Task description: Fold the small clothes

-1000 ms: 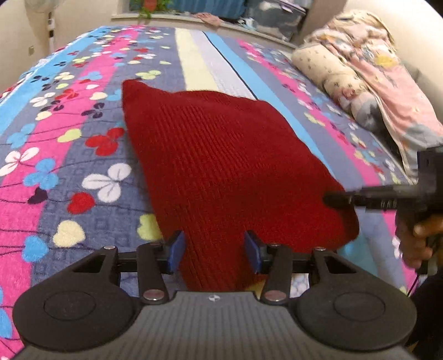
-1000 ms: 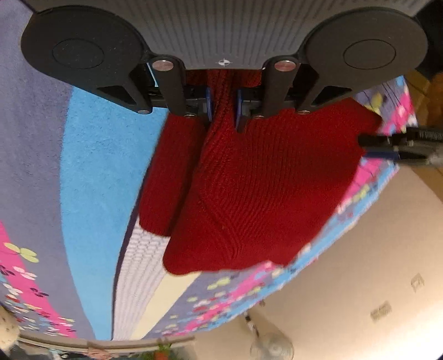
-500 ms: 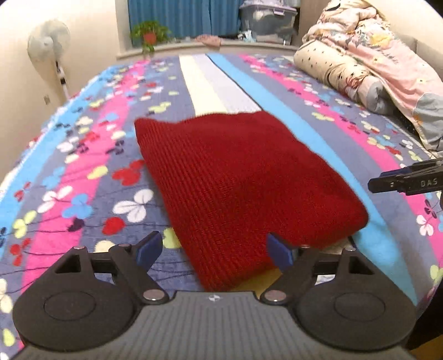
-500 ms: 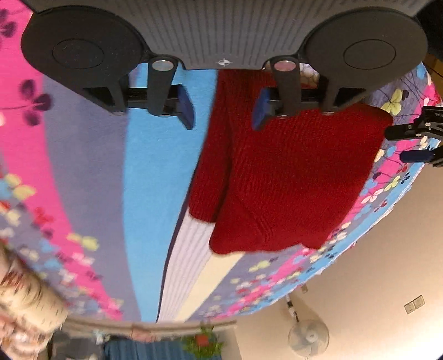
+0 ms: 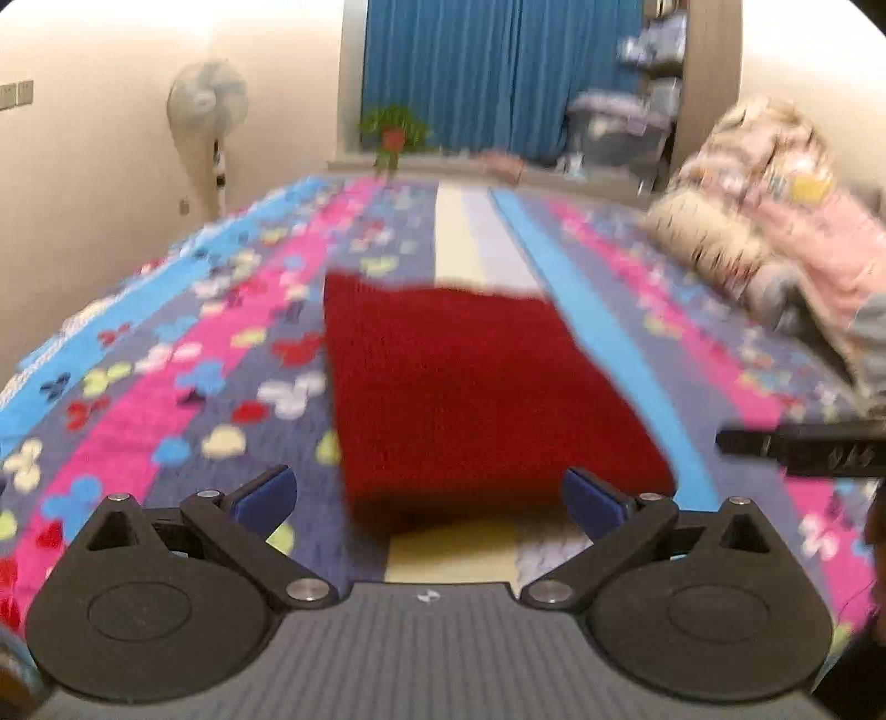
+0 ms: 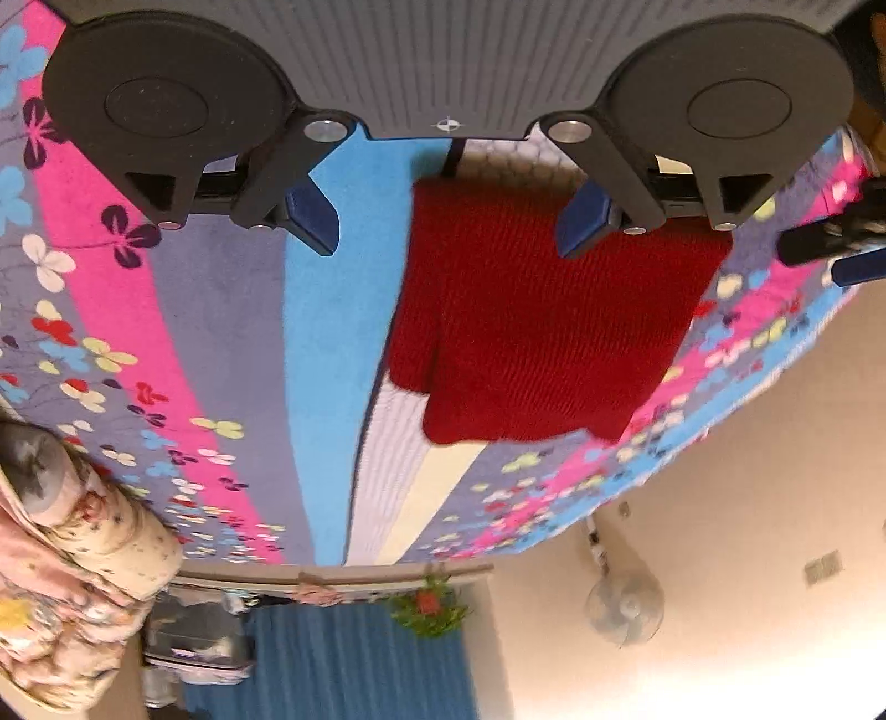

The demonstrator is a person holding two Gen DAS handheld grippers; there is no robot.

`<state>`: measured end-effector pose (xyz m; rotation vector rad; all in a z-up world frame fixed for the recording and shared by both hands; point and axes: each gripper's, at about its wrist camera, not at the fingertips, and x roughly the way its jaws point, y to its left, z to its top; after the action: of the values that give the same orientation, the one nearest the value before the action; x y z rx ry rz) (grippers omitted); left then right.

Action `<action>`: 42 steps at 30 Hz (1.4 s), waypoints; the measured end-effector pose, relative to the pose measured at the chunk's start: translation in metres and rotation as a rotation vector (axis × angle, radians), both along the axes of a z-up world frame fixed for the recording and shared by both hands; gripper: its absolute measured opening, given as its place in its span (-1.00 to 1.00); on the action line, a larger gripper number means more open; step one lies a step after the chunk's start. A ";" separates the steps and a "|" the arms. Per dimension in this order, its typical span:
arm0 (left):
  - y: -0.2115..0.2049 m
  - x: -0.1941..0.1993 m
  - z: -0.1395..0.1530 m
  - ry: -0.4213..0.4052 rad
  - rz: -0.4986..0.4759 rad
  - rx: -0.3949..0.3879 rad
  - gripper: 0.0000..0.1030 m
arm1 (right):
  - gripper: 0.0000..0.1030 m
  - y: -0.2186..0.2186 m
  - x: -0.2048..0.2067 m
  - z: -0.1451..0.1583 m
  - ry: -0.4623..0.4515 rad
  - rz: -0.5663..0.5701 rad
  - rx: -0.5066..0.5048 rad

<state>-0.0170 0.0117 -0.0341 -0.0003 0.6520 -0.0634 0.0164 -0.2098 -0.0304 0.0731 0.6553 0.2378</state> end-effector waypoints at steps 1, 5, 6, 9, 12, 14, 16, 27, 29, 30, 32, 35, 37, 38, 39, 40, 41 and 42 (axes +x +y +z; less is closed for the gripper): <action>-0.001 0.002 -0.002 0.009 0.006 0.006 0.99 | 0.68 0.006 0.000 -0.001 -0.013 0.017 -0.022; 0.009 0.013 -0.001 0.006 0.076 -0.030 0.99 | 0.72 0.020 0.009 -0.010 0.007 0.045 -0.056; 0.010 0.016 -0.002 0.021 0.085 -0.028 0.99 | 0.72 0.022 0.012 -0.012 0.016 0.046 -0.058; 0.012 0.025 -0.008 0.063 0.100 0.003 0.99 | 0.72 0.028 0.018 -0.016 0.018 0.041 -0.061; 0.015 0.032 -0.015 0.093 0.100 0.013 0.99 | 0.72 0.032 0.023 -0.017 0.015 0.040 -0.049; 0.017 0.036 -0.018 0.107 0.098 0.010 0.99 | 0.72 0.035 0.024 -0.018 0.018 0.041 -0.049; 0.018 0.037 -0.020 0.117 0.093 0.007 0.99 | 0.73 0.038 0.025 -0.019 0.021 0.044 -0.052; 0.012 0.035 -0.017 0.093 0.083 0.011 0.99 | 0.74 0.046 0.025 -0.021 0.025 0.065 -0.057; 0.012 0.035 -0.017 0.094 0.083 0.014 0.99 | 0.74 0.048 0.024 -0.020 0.022 0.074 -0.057; 0.011 0.035 -0.017 0.095 0.082 0.014 0.99 | 0.74 0.049 0.024 -0.020 0.020 0.080 -0.058; 0.011 0.034 -0.016 0.094 0.082 0.013 0.99 | 0.74 0.050 0.023 -0.019 0.015 0.087 -0.062; 0.010 0.035 -0.016 0.092 0.082 0.014 0.99 | 0.74 0.052 0.022 -0.019 0.017 0.093 -0.063; 0.010 0.035 -0.016 0.092 0.081 0.014 0.99 | 0.75 0.053 0.022 -0.019 0.018 0.096 -0.062; 0.010 0.035 -0.016 0.091 0.080 0.014 0.99 | 0.75 0.053 0.021 -0.019 0.018 0.097 -0.062; 0.010 0.035 -0.016 0.091 0.080 0.014 0.99 | 0.75 0.053 0.021 -0.019 0.017 0.099 -0.062; 0.011 0.035 -0.016 0.092 0.080 0.013 0.99 | 0.75 0.054 0.021 -0.019 0.017 0.101 -0.062; 0.011 0.035 -0.016 0.092 0.079 0.013 0.99 | 0.75 0.054 0.021 -0.019 0.017 0.101 -0.062; 0.011 0.035 -0.016 0.092 0.078 0.012 0.99 | 0.75 0.055 0.021 -0.019 0.017 0.103 -0.062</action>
<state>0.0179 0.0222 -0.0500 -0.0170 0.7432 0.0160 0.0375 -0.1552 -0.0494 -0.0184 0.6840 0.3160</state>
